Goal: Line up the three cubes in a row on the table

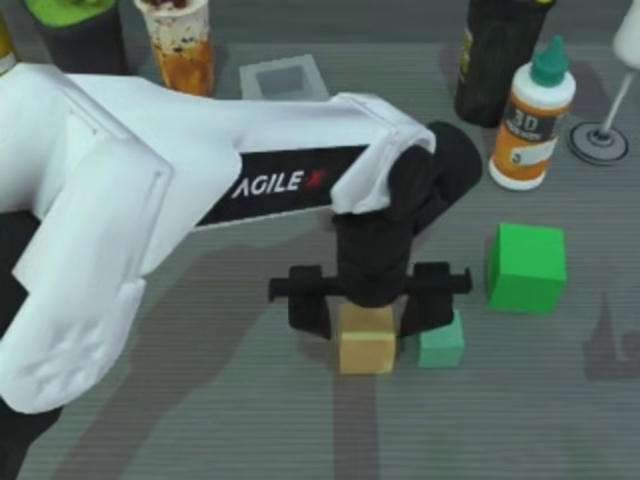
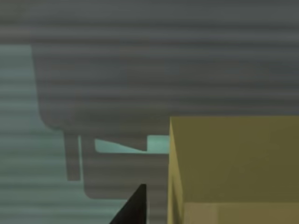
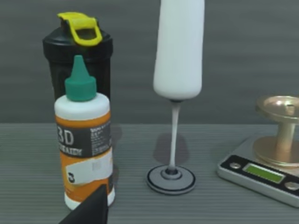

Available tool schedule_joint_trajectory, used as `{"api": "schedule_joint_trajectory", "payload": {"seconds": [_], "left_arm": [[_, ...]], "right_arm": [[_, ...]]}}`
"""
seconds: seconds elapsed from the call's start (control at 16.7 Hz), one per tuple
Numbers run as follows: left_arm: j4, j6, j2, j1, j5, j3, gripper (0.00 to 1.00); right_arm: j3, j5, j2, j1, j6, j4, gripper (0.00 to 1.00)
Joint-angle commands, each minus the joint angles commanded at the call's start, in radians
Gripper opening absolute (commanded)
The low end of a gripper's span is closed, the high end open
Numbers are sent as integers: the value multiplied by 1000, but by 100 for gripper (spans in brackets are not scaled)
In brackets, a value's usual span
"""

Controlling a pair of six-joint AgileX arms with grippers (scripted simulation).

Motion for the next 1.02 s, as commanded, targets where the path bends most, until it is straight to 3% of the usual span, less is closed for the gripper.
{"api": "schedule_joint_trajectory", "payload": {"seconds": [0.6,1.02], "left_arm": [[-4,0,-1,2,0,3,100],[-209,-4,-57,14,0,151,100]], "right_arm": [[0,0,0,0,0,0,100],[0,0,0,0,0,0,100]]}}
